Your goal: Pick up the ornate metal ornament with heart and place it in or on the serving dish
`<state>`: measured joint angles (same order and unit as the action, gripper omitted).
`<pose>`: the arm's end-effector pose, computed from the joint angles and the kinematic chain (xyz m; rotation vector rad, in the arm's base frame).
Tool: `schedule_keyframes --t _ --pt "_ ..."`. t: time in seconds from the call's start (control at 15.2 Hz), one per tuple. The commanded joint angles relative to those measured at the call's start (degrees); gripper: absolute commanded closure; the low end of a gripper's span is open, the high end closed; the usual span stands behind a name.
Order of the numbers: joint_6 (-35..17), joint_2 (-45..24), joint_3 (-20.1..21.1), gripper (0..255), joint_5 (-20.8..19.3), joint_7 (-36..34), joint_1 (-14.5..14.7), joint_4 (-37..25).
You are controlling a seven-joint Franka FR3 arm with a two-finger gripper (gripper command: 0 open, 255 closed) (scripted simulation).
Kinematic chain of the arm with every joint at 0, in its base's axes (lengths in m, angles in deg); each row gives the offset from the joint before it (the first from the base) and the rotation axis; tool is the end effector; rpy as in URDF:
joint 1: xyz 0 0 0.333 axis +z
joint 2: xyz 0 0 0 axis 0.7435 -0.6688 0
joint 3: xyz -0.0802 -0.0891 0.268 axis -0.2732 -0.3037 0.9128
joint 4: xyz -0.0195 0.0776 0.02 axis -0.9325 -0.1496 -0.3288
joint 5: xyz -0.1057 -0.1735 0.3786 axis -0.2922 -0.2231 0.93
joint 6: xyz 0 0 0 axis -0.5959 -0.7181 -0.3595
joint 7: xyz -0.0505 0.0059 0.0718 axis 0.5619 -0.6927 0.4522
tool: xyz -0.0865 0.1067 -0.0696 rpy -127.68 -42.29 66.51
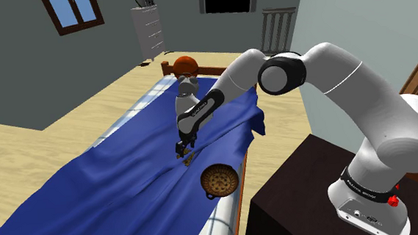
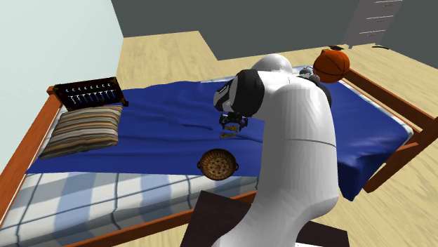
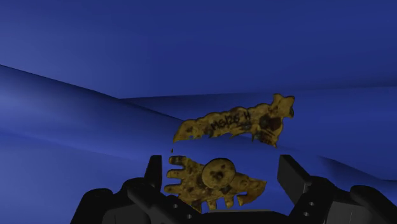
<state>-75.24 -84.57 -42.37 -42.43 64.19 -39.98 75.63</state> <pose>0.6832 0.2252 -0.0126 -2.9834 -0.4177 0.0039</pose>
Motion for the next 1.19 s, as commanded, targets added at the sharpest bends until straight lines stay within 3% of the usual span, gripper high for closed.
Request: schedule_keyframes --t 0.0,0.07,0.13,0.73,1.12 --pt "0.0 -0.02 0.0 0 0.0 0.0 0.01 -0.03" --pt "0.0 -0.01 0.0 0 0.0 0.0 0.0 -0.01" --pt "0.0 -0.01 0.0 255 0.0 0.0 0.0 -0.01" --pt "0.0 -0.02 0.0 255 0.0 0.0 0.01 -0.03" --pt "1.69 4.06 0.4 255 0.26 -0.22 -0.42 2.37"
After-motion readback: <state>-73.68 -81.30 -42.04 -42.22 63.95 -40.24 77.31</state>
